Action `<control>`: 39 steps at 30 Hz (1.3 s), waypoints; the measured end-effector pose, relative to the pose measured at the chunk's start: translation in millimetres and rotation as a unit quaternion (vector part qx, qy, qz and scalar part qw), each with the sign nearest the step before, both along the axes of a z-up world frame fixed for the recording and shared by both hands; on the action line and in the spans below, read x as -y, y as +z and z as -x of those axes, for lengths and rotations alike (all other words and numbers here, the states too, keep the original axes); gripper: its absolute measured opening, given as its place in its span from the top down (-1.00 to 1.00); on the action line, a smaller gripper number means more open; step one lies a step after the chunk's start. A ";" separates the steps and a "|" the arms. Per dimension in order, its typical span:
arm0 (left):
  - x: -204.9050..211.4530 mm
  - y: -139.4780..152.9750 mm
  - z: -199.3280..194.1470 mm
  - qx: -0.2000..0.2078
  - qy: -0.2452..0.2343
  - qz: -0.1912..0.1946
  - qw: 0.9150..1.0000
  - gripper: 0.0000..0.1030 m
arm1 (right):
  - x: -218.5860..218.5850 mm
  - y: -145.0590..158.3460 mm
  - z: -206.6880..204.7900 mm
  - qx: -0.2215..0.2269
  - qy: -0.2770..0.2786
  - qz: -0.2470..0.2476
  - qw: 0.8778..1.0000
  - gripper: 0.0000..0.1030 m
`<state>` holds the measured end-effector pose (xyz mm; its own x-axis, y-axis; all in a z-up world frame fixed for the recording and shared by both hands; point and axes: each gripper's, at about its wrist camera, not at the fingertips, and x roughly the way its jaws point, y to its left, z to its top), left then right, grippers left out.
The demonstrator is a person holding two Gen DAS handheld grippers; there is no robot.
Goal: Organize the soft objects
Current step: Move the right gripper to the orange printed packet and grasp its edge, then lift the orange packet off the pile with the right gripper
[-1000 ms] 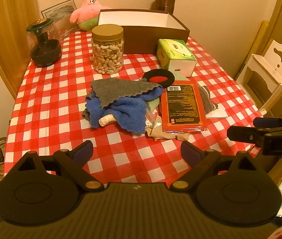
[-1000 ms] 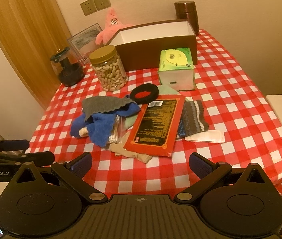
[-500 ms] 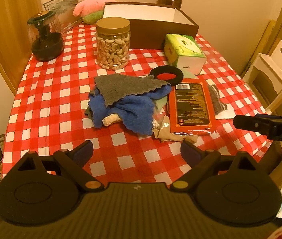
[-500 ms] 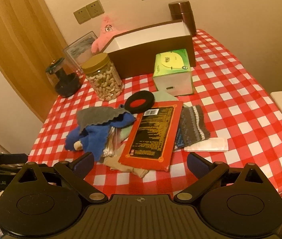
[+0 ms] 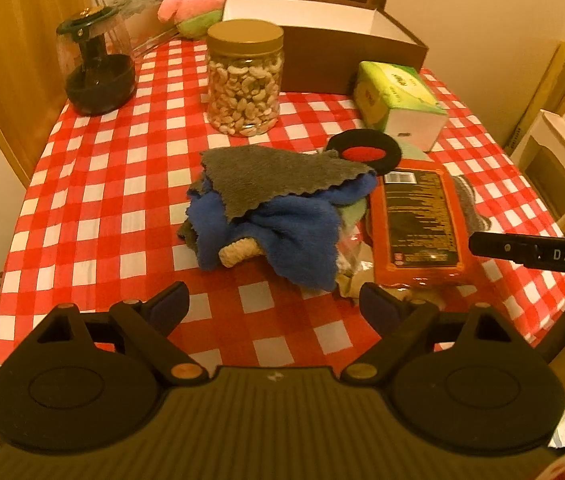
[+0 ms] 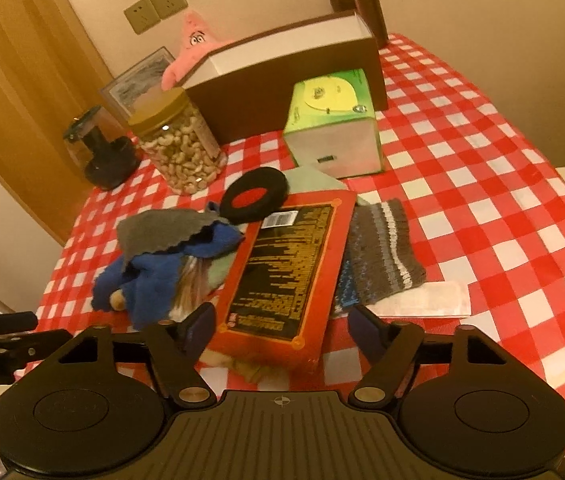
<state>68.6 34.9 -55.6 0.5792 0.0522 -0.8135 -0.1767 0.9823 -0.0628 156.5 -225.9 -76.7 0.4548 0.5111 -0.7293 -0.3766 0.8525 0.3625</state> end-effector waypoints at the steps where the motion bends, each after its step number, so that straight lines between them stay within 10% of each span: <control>1: -1.8 -2.1 -1.9 0.000 0.002 0.000 1.000 -0.76 | -0.4 -3.4 -3.2 -0.002 0.000 0.000 1.000 -0.31; 20: -17.6 -29.0 -33.1 -0.031 0.015 0.006 0.999 -0.68 | 0.0 -51.7 -46.4 -0.086 -0.011 -0.061 0.994 0.09; 25: -23.2 -31.5 -34.4 -0.034 0.021 0.008 0.999 -0.64 | -2.4 -31.3 -44.1 -0.060 0.012 -0.063 0.996 0.46; 39: -28.7 -32.9 -38.8 -0.020 0.019 -0.002 1.000 -0.37 | -40.6 -25.2 -59.9 -0.022 0.027 -0.056 0.998 0.47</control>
<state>107.4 63.6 -88.5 0.5433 0.0772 -0.8360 -0.2163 0.9750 -0.0506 216.3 -185.3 -101.9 0.3932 0.6143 -0.6842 -0.4036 0.7839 0.4718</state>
